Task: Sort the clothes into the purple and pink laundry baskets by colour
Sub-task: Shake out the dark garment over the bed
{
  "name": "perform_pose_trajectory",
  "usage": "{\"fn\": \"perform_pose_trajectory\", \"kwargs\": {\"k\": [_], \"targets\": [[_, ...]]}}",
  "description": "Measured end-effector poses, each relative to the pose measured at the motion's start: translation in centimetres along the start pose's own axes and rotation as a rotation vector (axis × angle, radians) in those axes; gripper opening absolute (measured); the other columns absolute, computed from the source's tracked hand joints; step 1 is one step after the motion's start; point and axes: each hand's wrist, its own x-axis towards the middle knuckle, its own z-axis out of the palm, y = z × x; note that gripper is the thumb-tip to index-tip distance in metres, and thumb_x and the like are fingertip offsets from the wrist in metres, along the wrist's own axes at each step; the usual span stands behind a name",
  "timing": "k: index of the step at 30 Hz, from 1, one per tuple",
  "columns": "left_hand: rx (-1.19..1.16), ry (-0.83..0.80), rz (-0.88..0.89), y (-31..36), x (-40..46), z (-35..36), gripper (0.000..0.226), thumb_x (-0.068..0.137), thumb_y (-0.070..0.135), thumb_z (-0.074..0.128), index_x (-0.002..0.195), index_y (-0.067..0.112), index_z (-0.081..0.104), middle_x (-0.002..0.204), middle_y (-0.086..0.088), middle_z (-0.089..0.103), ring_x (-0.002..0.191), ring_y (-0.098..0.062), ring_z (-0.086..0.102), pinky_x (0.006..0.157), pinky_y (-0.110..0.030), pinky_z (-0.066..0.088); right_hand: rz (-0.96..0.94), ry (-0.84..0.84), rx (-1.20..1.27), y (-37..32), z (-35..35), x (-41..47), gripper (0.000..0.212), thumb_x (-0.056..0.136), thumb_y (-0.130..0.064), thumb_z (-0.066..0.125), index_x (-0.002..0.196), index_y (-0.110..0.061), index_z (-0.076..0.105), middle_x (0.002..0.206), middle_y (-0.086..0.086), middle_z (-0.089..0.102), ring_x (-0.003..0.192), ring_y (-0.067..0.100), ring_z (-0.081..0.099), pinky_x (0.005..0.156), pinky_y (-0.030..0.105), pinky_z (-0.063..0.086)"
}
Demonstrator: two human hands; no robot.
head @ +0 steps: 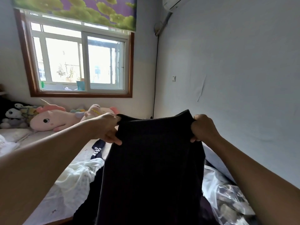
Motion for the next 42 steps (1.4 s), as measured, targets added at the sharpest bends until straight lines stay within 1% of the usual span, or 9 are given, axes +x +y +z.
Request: {"fn": "perform_pose_trajectory", "kwargs": {"k": [7, 10, 13, 18, 21, 28, 32, 37, 42], "targets": [[0.313, 0.115, 0.310, -0.7, 0.7, 0.0, 0.063, 0.079, 0.066, 0.054, 0.103, 0.008, 0.061, 0.082, -0.015, 0.065, 0.068, -0.035, 0.067, 0.051, -0.033, 0.054, -0.011, 0.006, 0.106, 0.3, -2.0, 0.2, 0.015, 0.081, -0.001, 0.045, 0.066, -0.004, 0.049, 0.056, 0.011, 0.053, 0.044, 0.024, 0.056, 0.051, 0.030, 0.056], [0.633, 0.085, 0.398, -0.9, 0.1, -0.8, 0.034, 0.070, 0.037, 0.080, 0.077, 0.018, 0.053, 0.079, -0.005, 0.059, 0.075, -0.026, 0.060, 0.062, -0.029, 0.045, 0.048, -0.165, 0.209, 0.8, -3.5, 0.2, 0.014, 0.085, 0.001, 0.053, 0.073, 0.002, 0.058, 0.062, 0.012, 0.053, 0.051, 0.022, 0.054, 0.067, 0.042, 0.060], [0.739, 0.153, 0.373, -1.1, 0.1, -0.9, 0.033, 0.074, 0.007, 0.069, 0.055, 0.023, 0.046, 0.086, -0.017, 0.061, 0.075, -0.027, 0.053, 0.063, -0.027, 0.038, 0.054, -0.297, 0.147, 1.2, -3.9, -0.2, 0.010, 0.086, -0.002, 0.061, 0.078, 0.004, 0.063, 0.070, 0.014, 0.054, 0.064, 0.026, 0.057, 0.064, 0.033, 0.060], [0.624, 0.313, 0.425, -0.5, 0.7, 0.3, 0.022, 0.084, -0.001, 0.051, 0.102, 0.007, 0.062, 0.072, -0.002, 0.050, 0.076, -0.030, 0.056, 0.063, -0.029, 0.041, 0.000, -0.311, 0.198, 2.1, -3.5, -0.2, 0.016, 0.095, -0.009, 0.052, 0.088, -0.001, 0.064, 0.091, 0.015, 0.065, 0.092, 0.030, 0.065, 0.088, 0.038, 0.055], [0.714, 0.268, 0.632, 0.1, 1.5, 0.1, 0.025, 0.078, -0.002, 0.050, 0.081, 0.016, 0.067, 0.072, 0.000, 0.058, 0.069, -0.018, 0.054, 0.068, -0.031, 0.045, -0.079, -0.335, 0.290, 1.9, -3.9, -0.2, 0.022, 0.097, -0.004, 0.043, 0.106, 0.004, 0.062, 0.106, 0.020, 0.067, 0.105, 0.027, 0.063, 0.098, 0.035, 0.049], [0.401, 0.167, 0.702, 3.8, -0.4, 2.2, 0.028, 0.083, -0.007, 0.056, 0.064, 0.014, 0.057, 0.059, 0.005, 0.050, 0.055, -0.006, 0.043, 0.048, -0.005, 0.032, -0.086, -0.353, 0.613, -1.1, -2.1, -0.4, 0.019, 0.095, -0.001, 0.032, 0.087, 0.000, 0.050, 0.080, 0.011, 0.049, 0.078, 0.018, 0.051, 0.077, 0.024, 0.044], [-0.068, -0.004, 0.617, 4.7, 0.4, 4.4, 0.041, 0.079, -0.020, 0.046, 0.060, 0.015, 0.056, 0.061, -0.001, 0.046, 0.060, -0.017, 0.041, 0.059, -0.023, 0.033, -0.092, -0.484, 0.748, -3.7, -0.2, -0.8, 0.027, 0.098, -0.002, 0.033, 0.085, -0.008, 0.056, 0.079, 0.005, 0.057, 0.075, 0.014, 0.056, 0.075, 0.024, 0.045], [-0.413, -0.081, 0.498, 5.2, 0.7, 5.8, 0.036, 0.089, -0.012, 0.035, 0.065, 0.011, 0.051, 0.058, -0.002, 0.038, 0.046, -0.008, 0.037, 0.042, -0.014, 0.032, -0.115, -0.517, 0.789, -4.4, 0.5, -1.0, 0.020, 0.100, -0.007, 0.038, 0.095, -0.009, 0.058, 0.084, 0.003, 0.061, 0.078, 0.011, 0.061, 0.076, 0.020, 0.050], [-0.421, -0.074, 0.523, 6.0, 0.8, 6.7, 0.045, 0.086, -0.013, 0.035, 0.058, 0.014, 0.058, 0.063, -0.006, 0.045, 0.060, -0.016, 0.044, 0.055, -0.024, 0.033, -0.179, -0.541, 0.698, -4.5, 0.8, -1.0, 0.013, 0.099, -0.008, 0.043, 0.092, -0.007, 0.054, 0.086, 0.008, 0.055, 0.084, 0.016, 0.055, 0.078, 0.027, 0.046]]}}
